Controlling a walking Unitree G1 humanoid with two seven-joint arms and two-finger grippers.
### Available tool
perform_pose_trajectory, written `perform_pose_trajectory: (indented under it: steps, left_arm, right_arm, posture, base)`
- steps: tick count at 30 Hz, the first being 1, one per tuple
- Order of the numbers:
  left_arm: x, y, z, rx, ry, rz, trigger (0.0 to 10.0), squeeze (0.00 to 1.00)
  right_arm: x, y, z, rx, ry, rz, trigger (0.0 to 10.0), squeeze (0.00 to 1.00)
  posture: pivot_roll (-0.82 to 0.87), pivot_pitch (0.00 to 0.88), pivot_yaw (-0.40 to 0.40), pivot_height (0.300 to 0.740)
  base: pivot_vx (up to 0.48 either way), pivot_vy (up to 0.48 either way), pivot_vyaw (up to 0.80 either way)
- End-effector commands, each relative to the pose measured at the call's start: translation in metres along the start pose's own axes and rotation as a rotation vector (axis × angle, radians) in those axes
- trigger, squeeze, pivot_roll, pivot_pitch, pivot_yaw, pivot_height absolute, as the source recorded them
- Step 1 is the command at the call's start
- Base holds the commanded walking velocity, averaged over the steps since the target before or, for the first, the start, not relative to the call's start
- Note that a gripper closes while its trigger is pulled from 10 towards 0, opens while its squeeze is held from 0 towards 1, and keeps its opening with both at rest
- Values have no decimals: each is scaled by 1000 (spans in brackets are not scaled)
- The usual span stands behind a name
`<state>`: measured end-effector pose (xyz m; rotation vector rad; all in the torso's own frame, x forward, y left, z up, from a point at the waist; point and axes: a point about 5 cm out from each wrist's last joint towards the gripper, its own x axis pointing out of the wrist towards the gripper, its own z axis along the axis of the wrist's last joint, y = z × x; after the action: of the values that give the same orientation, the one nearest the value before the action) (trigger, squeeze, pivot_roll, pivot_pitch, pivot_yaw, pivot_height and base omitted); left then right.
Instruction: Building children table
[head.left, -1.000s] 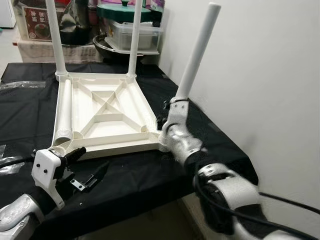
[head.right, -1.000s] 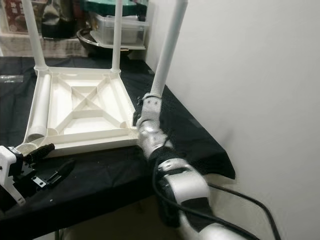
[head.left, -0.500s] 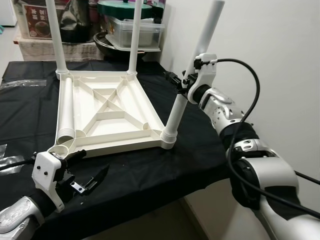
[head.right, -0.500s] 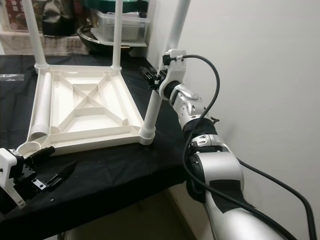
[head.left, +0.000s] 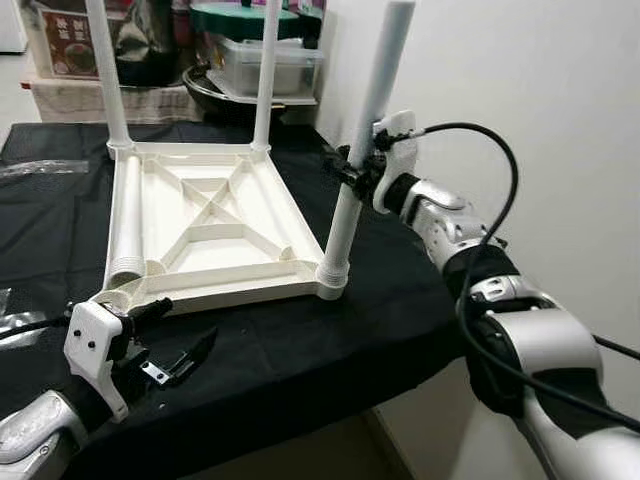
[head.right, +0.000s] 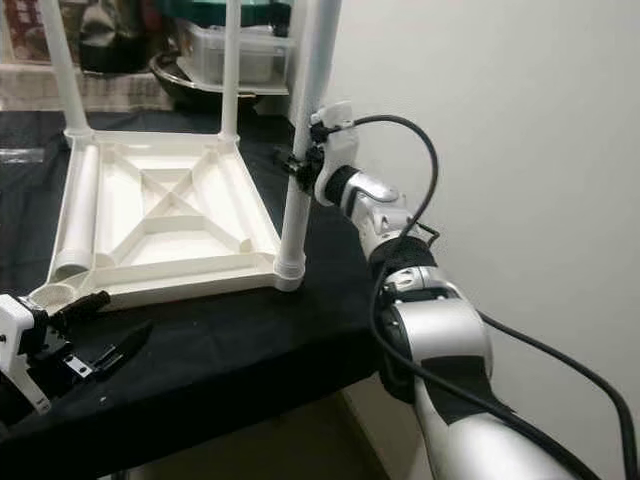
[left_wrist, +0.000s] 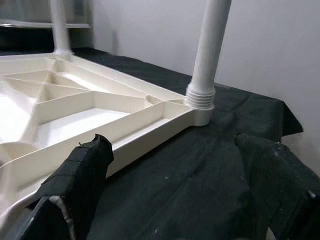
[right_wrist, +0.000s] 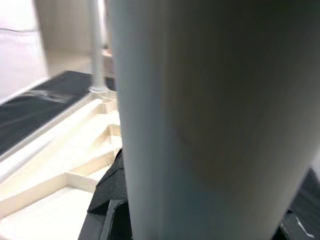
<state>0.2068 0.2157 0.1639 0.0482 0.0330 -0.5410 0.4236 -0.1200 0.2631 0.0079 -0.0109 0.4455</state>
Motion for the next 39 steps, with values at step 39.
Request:
perform_pose_trajectory:
  steps: [39]
  left_arm:
    - [5,-10,-8,-32,-5,-6,10000,0]
  right_arm:
    - [-2,43,-102,171,334,-405,0,0]
  posture:
    - [147,0,-232,740]
  base:
    - [0,0,0]
